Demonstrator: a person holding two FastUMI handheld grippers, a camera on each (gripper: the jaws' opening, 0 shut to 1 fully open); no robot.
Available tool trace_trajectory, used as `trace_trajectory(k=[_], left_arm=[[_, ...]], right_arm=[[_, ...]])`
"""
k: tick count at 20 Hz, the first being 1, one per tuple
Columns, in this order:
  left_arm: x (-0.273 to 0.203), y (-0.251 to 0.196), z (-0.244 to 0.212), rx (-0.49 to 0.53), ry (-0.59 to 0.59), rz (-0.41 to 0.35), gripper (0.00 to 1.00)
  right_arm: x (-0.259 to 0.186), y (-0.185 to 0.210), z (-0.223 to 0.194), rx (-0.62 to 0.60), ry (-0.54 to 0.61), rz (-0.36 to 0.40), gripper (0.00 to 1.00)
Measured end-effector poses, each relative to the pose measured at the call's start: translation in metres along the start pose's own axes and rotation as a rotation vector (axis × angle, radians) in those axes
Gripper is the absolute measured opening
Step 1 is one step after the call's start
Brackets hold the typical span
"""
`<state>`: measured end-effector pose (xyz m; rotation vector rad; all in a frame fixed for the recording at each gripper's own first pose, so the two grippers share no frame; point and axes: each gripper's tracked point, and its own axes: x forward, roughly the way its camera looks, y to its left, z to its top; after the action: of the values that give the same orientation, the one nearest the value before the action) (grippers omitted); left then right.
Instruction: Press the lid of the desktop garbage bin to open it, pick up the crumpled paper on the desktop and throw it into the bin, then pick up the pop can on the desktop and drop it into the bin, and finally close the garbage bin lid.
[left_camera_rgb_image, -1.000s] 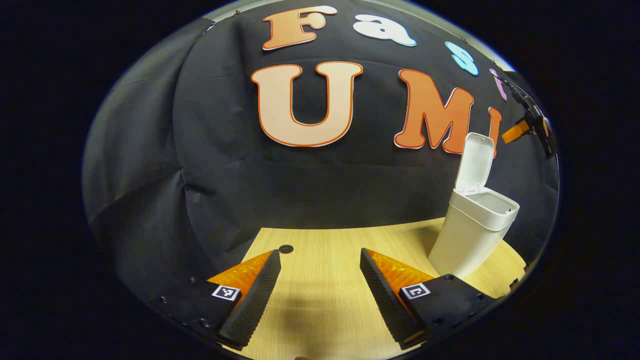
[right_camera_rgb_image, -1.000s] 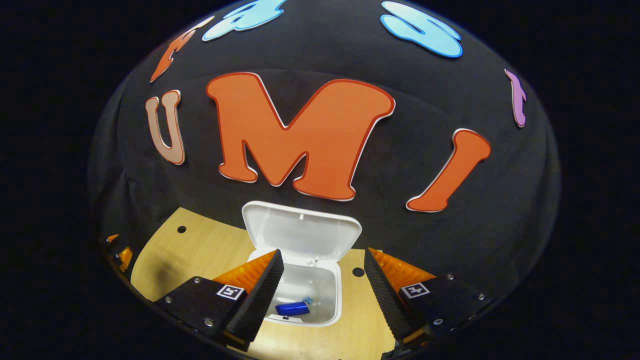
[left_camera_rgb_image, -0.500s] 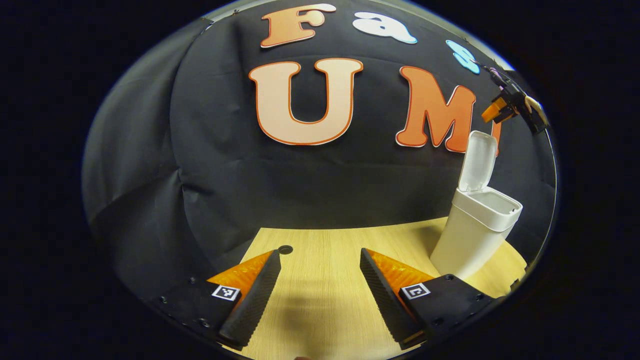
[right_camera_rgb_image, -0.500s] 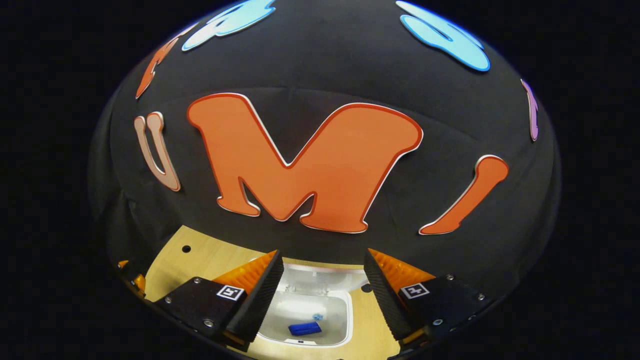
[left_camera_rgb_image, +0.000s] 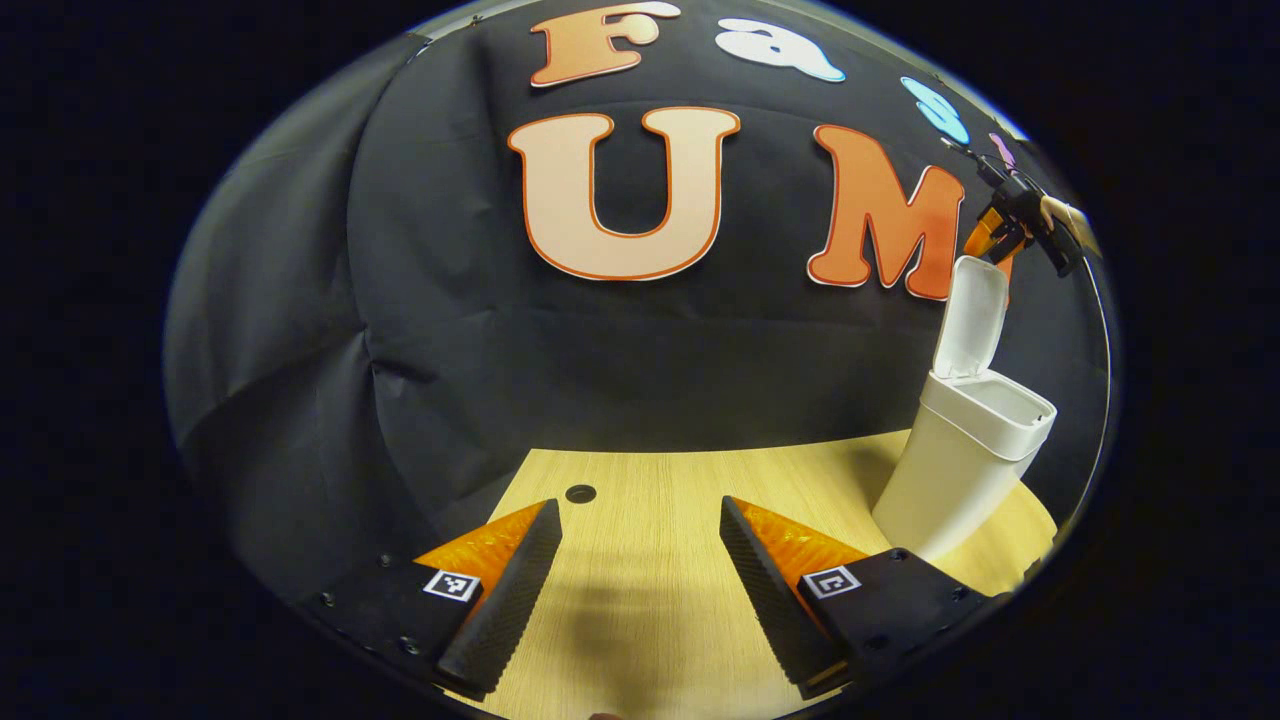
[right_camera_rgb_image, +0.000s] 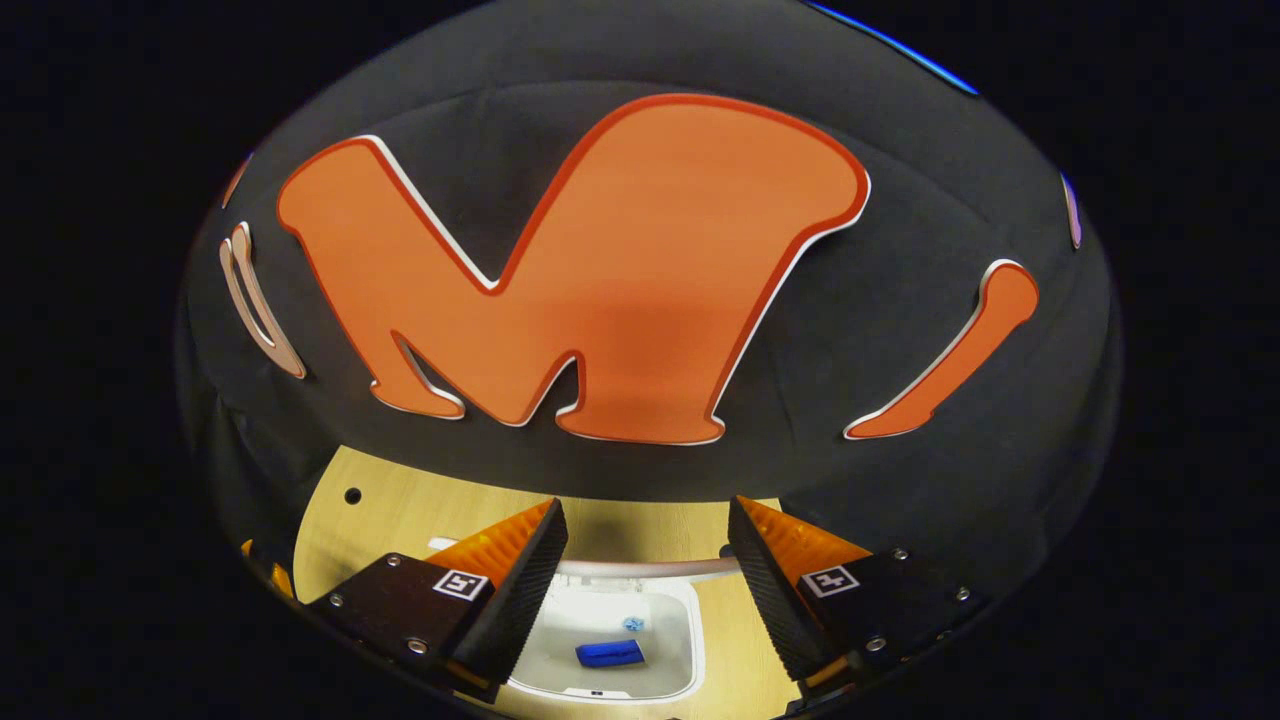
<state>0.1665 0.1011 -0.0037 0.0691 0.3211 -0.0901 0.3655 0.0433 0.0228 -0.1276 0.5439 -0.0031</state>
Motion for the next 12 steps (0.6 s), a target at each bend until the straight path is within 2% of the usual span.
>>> trace_trajectory(k=[5,12], left_arm=[[0.001,-0.007,0.001,-0.006,0.002,-0.016,1.00],[-0.004,-0.012,0.000,-0.027,-0.005,-0.029,1.00]], right_arm=[[-0.006,0.008,-0.024,0.019,0.029,0.032,0.98],[-0.016,0.024,-0.085,0.057,0.074,0.087,0.99]])
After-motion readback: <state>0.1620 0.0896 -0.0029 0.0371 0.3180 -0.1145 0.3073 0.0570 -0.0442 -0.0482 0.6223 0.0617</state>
